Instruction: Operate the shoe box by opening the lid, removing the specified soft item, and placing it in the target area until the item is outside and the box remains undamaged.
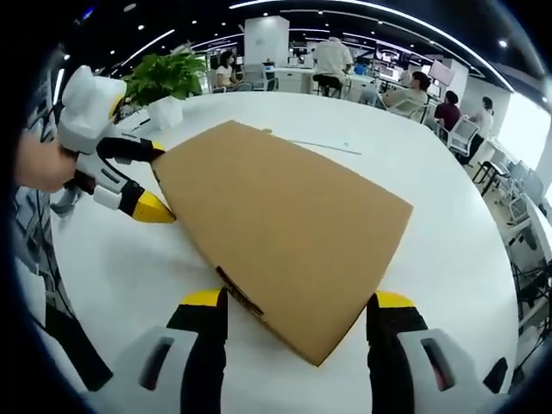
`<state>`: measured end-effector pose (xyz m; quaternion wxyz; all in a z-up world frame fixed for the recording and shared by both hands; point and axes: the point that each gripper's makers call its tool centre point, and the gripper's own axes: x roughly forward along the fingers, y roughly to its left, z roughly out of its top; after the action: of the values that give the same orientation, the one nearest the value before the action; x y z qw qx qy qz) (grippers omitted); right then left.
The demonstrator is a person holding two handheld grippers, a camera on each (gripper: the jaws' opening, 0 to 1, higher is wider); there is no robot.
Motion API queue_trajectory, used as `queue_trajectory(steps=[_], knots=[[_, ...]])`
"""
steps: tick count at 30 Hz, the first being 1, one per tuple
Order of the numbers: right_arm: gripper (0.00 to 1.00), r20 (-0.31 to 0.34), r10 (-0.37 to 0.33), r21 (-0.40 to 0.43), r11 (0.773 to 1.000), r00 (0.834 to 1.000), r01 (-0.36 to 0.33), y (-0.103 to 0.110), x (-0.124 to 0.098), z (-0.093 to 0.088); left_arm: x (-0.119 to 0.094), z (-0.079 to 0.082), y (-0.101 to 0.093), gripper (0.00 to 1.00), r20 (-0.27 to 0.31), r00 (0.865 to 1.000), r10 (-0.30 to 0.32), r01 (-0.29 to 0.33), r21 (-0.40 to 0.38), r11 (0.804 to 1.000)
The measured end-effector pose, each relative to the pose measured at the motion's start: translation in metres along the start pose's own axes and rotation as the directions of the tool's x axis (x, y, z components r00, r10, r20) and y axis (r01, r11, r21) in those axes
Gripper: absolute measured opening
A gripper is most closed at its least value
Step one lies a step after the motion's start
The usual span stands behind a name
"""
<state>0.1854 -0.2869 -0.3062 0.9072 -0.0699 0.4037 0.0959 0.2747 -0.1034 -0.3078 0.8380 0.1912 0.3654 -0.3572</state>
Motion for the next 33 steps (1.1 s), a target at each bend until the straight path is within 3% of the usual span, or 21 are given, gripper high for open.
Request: queue_trajectory(steps=[2,5,13,19,33], knots=[[0.64,-0.018,0.036,-0.017,0.999,0.999,-0.036,-0.002,0.0,0.0,-0.003,-0.004,-0.003,0.78,-0.002,1.0,0.022,-0.022,-0.022,1.0],[0.64,-0.024,0.043,-0.03,0.999,0.999,-0.044,-0.001,0.0,0.0,-0.006,-0.007,-0.005,0.78,0.019,0.999,0.036,-0.035,-0.034,0.999],[0.64,-0.021,0.062,-0.057,0.996,0.998,-0.063,0.001,-0.001,-0.001,-0.01,-0.012,-0.007,0.79,0.001,0.998,0.062,-0.062,-0.061,0.996],[0.64,-0.031,0.078,-0.08,0.994,0.997,-0.08,0.002,0.001,-0.002,-0.014,-0.018,-0.009,0.79,0.037,0.995,0.089,-0.087,-0.069,0.994],[0.64,-0.041,0.075,-0.077,0.994,0.996,-0.078,0.002,0.001,-0.003,-0.015,-0.017,-0.008,0.78,0.065,0.994,0.087,-0.083,-0.071,0.994]])
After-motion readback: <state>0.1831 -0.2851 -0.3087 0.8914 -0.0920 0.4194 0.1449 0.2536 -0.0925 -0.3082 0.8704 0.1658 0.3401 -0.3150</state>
